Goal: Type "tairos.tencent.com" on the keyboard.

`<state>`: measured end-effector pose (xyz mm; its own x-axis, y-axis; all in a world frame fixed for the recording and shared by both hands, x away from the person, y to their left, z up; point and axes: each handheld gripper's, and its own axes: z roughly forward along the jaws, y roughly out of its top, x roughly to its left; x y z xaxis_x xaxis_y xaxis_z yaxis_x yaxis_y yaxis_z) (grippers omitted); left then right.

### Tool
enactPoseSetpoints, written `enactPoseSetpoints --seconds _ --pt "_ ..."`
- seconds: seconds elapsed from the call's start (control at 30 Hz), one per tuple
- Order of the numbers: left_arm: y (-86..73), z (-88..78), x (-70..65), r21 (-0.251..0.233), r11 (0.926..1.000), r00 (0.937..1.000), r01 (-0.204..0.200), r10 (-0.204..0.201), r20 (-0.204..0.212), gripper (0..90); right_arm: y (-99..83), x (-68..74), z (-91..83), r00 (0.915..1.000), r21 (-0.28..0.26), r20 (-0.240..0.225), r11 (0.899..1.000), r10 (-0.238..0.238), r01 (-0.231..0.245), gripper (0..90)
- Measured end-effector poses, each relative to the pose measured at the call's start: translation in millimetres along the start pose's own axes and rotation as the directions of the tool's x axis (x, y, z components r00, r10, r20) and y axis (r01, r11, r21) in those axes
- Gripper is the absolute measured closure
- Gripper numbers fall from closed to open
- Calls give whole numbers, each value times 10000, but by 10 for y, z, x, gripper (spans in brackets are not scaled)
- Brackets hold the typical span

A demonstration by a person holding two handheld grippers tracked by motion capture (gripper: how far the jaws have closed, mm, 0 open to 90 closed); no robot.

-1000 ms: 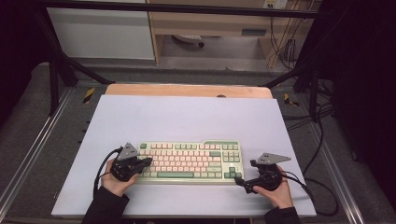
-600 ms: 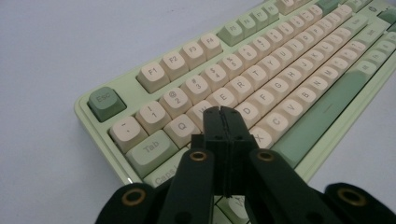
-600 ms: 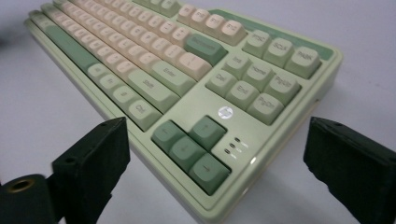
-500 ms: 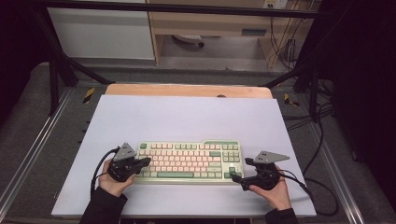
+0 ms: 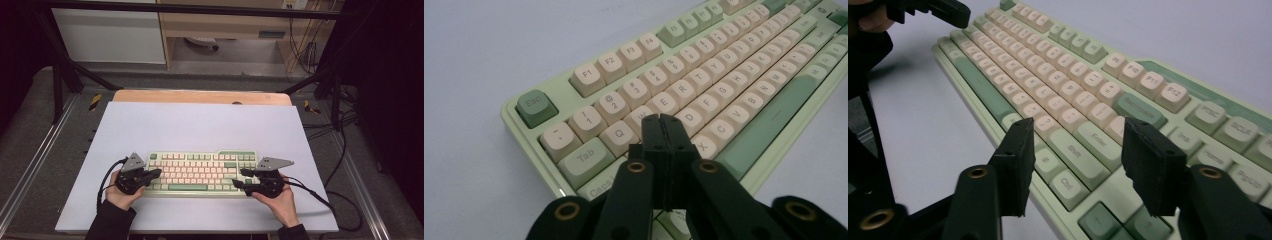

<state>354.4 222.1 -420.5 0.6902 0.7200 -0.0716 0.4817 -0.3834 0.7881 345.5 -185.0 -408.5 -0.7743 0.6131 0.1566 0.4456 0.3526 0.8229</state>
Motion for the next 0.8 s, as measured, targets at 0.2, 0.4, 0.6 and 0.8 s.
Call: enactPoseSetpoints --seconds 0.2,0.4,0.6,0.8 --pt "-2 2 2 -8 10000 10000 16 -16 3 900 69 78 126 9998 274 -135 9996 -112 115 640" --pt "-4 13 -7 13 10000 10000 -38 38 31 900 147 139 236 9997 366 -153 9992 -165 171 750" --pt "-4 10 -5 -14 10000 10000 -36 36 26 900 211 174 351 9998 377 -211 9993 62 -54 832" --pt "-4 10 -4 -19 10000 10000 -45 45 32 900 281 214 441 9992 334 -397 9994 79 -66 881"
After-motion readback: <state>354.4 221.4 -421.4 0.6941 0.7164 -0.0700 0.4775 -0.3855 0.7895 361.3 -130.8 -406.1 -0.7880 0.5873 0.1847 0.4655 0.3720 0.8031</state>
